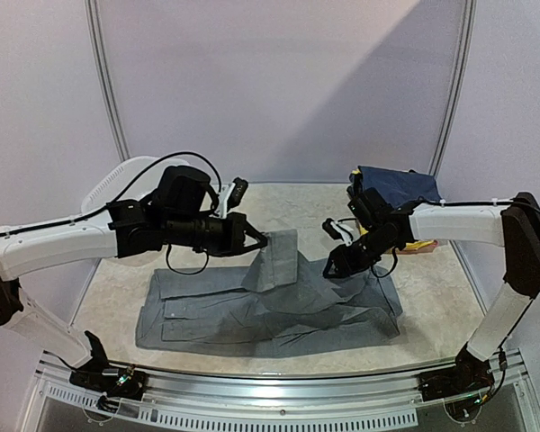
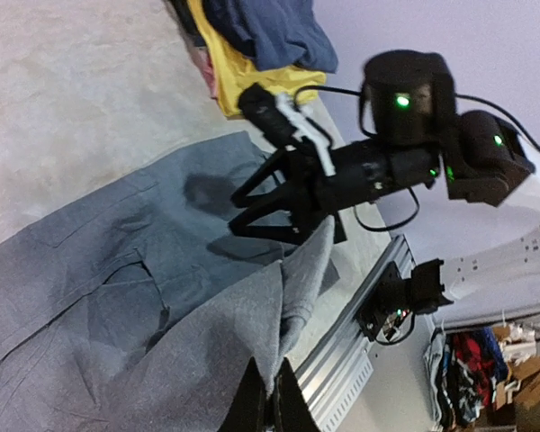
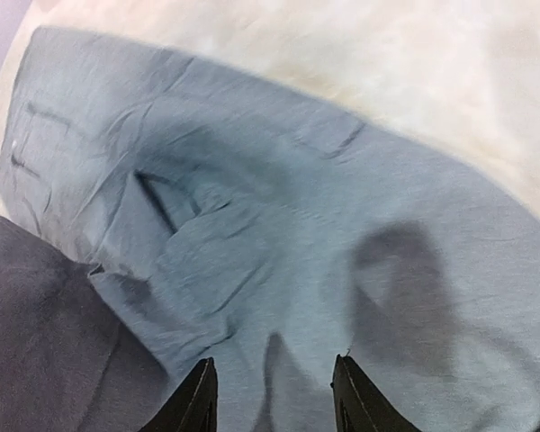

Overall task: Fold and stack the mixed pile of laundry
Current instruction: Adjust the 1/3-folded shirt at the center of the board.

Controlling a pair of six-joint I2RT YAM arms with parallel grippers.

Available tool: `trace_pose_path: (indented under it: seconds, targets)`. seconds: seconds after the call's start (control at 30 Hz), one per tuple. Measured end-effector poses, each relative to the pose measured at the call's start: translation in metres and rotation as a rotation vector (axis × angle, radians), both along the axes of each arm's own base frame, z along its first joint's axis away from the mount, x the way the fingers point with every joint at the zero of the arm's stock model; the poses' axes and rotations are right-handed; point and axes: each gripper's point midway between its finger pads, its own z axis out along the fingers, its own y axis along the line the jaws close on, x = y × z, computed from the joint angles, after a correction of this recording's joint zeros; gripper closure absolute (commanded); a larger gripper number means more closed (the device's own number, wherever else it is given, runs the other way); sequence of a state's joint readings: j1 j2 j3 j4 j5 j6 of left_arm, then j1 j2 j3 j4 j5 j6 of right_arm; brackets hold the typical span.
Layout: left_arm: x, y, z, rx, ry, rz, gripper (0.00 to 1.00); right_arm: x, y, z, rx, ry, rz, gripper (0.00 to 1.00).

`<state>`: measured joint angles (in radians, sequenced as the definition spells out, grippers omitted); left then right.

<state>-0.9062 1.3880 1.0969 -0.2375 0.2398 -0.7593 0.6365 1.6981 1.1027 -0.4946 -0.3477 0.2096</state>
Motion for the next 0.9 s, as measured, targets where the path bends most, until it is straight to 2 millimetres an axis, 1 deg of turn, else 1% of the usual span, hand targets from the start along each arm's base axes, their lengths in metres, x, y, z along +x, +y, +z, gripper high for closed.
trace_pose_path:
  seconds: [0.13, 0.2, 0.3, 0.37, 0.5, 0.63, 0.7, 0.73, 0.8, 0.87, 0.9]
  targets:
    - [0.029, 0.022, -0.016, -0.029, 0.064, 0.125, 1.00, 0.016, -0.014, 0.010, -0.017, -0.042, -0.073, 0.55]
    - [0.041, 0.033, -0.024, -0.045, 0.087, 0.177, 1.00, 0.020, -0.017, 0.016, -0.017, -0.062, -0.089, 0.54]
    - [0.054, 0.050, -0.042, -0.061, 0.136, 0.246, 1.00, 0.027, -0.016, 0.027, -0.009, -0.091, -0.108, 0.54]
    - [0.059, 0.057, -0.055, -0.074, 0.168, 0.275, 1.00, 0.029, -0.016, 0.031, -0.005, -0.100, -0.112, 0.54]
    - [0.064, 0.063, -0.086, -0.089, 0.242, 0.300, 1.00, 0.029, -0.013, 0.032, 0.009, -0.095, -0.109, 0.54]
    - [0.068, 0.069, -0.118, -0.087, 0.325, 0.323, 0.94, 0.027, -0.003, 0.039, 0.069, -0.087, -0.082, 0.54]
    - [0.070, 0.072, -0.127, -0.089, 0.348, 0.335, 0.93, 0.025, 0.002, 0.042, 0.097, -0.081, -0.068, 0.53]
    - [0.072, 0.074, -0.130, -0.090, 0.357, 0.342, 0.91, 0.024, 0.004, 0.043, 0.109, -0.080, -0.062, 0.53]
    - [0.075, 0.078, -0.133, -0.097, 0.365, 0.354, 0.80, 0.022, 0.008, 0.048, 0.140, -0.076, -0.044, 0.53]
    - [0.079, 0.083, -0.134, -0.094, 0.358, 0.364, 0.61, 0.019, 0.013, 0.053, 0.167, -0.074, -0.027, 0.53]
    - [0.083, 0.088, -0.135, -0.086, 0.347, 0.375, 0.53, 0.018, 0.015, 0.055, 0.180, -0.074, -0.017, 0.53]
